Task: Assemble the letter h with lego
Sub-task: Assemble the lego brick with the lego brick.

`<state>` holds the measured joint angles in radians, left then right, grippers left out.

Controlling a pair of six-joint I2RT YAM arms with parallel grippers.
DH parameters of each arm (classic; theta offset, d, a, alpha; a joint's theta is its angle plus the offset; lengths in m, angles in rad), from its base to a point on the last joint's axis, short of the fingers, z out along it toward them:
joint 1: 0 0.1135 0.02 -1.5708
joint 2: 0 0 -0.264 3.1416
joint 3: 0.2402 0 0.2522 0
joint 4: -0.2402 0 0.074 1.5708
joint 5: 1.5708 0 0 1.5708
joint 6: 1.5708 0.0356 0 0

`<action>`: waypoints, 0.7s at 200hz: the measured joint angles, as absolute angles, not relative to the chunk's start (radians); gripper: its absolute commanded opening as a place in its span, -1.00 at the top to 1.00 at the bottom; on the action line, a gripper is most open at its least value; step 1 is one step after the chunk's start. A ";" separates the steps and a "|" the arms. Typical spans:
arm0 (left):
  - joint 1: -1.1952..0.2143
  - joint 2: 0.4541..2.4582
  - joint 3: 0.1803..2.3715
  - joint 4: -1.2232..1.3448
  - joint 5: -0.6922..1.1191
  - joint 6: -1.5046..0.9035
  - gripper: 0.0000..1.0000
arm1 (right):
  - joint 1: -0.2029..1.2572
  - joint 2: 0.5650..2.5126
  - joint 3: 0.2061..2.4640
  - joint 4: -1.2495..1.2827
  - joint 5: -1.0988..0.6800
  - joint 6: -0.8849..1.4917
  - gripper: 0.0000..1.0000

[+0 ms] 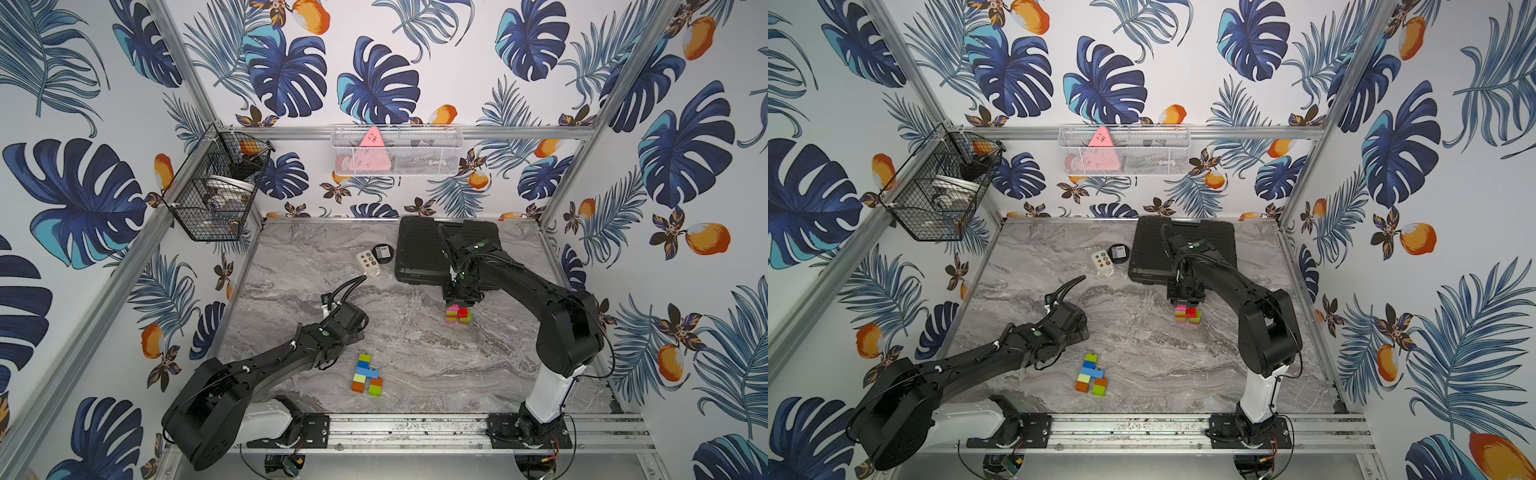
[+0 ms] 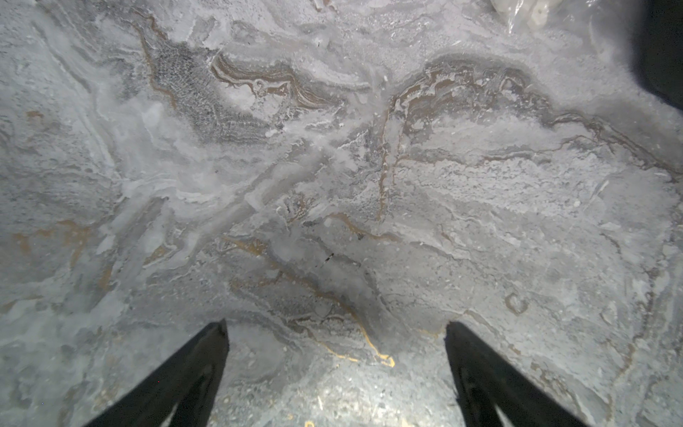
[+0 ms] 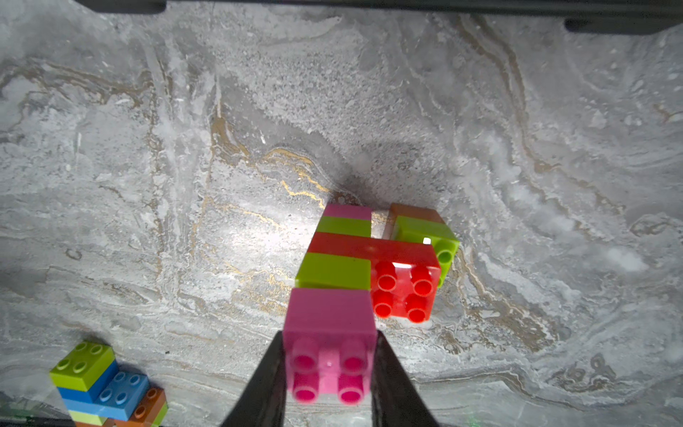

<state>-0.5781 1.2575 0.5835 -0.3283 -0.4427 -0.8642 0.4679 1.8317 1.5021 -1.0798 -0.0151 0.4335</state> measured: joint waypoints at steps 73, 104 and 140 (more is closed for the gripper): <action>-0.578 1.267 0.585 -0.315 -0.443 -0.864 -0.93 | 0.462 1.797 1.454 -1.030 -0.012 0.466 0.54; -0.578 1.263 0.585 -0.309 -0.442 -0.864 -0.93 | 0.462 1.790 1.440 -1.014 -0.016 0.487 0.44; -0.578 1.255 0.579 -0.294 -0.429 -0.859 -0.93 | 0.462 1.777 1.423 -0.993 -0.018 0.502 0.31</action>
<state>-0.5781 1.2552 0.5793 -0.2935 -0.4290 -0.8585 0.4618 1.7775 1.4227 -0.9928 -0.0181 0.5022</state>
